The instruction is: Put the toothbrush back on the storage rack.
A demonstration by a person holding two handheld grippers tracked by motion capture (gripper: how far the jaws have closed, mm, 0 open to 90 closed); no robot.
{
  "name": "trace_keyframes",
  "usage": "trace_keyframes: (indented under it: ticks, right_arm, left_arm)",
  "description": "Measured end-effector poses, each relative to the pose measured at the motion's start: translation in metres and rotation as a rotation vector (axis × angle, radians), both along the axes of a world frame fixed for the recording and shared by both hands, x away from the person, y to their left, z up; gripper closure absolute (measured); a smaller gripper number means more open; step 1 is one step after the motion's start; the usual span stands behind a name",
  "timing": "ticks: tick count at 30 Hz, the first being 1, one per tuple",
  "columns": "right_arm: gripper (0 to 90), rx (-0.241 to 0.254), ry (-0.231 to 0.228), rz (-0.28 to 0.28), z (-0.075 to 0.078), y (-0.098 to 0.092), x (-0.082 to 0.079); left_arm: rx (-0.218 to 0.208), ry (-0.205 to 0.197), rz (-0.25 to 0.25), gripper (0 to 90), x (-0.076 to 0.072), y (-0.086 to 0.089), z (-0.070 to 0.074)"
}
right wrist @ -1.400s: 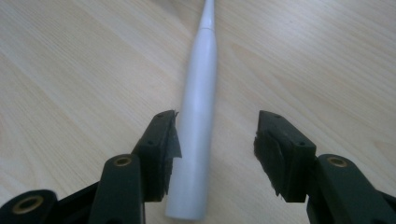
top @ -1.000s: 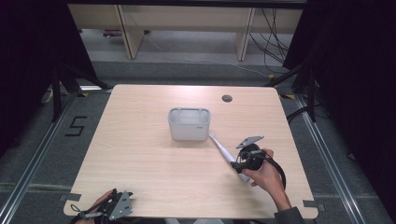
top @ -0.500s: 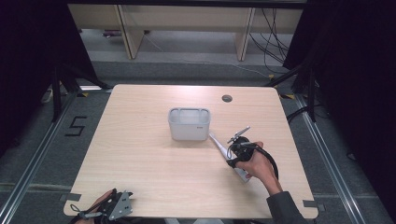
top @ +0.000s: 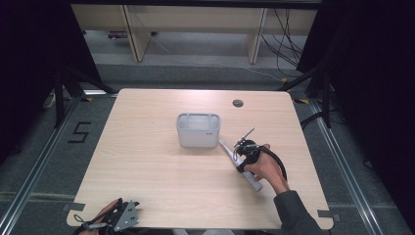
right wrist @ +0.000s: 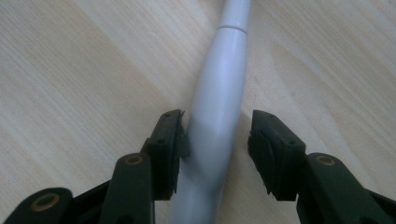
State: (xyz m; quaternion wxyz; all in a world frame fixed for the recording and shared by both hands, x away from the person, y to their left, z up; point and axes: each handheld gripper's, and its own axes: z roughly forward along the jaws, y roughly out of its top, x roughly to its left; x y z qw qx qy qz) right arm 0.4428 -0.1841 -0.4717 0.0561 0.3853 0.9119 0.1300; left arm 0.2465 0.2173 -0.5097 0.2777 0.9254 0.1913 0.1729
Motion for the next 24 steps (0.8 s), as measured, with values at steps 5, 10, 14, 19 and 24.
trace_keyframes:
  ticks: [5, 10, 14, 19, 24]
  right_arm:
    - [57.0, -0.036, 0.033, 0.0, -0.001, 0.006, 0.006]
    - [61.6, -0.058, 0.043, 0.027, -0.003, 0.009, 0.01]
    - [63.4, -0.08, 0.064, 0.019, -0.003, 0.011, 0.011]
    - [64.2, -0.114, 0.095, -0.007, -0.002, 0.016, 0.012]
    - [65.7, -0.14, 0.106, 0.014, -0.002, 0.013, 0.014]
  left_arm:
    - [-0.001, 0.0, 0.001, 16.7, 0.0, 0.0, 0.0]
    - [-0.002, 0.001, -0.003, 16.8, 0.0, 0.0, 0.0]
    - [-0.002, 0.002, -0.004, 16.8, 0.0, 0.0, 0.0]
    - [-0.004, -0.003, -0.006, 16.8, 0.0, 0.0, 0.002]
    - [-0.004, -0.002, -0.005, 16.8, 0.0, 0.0, 0.001]
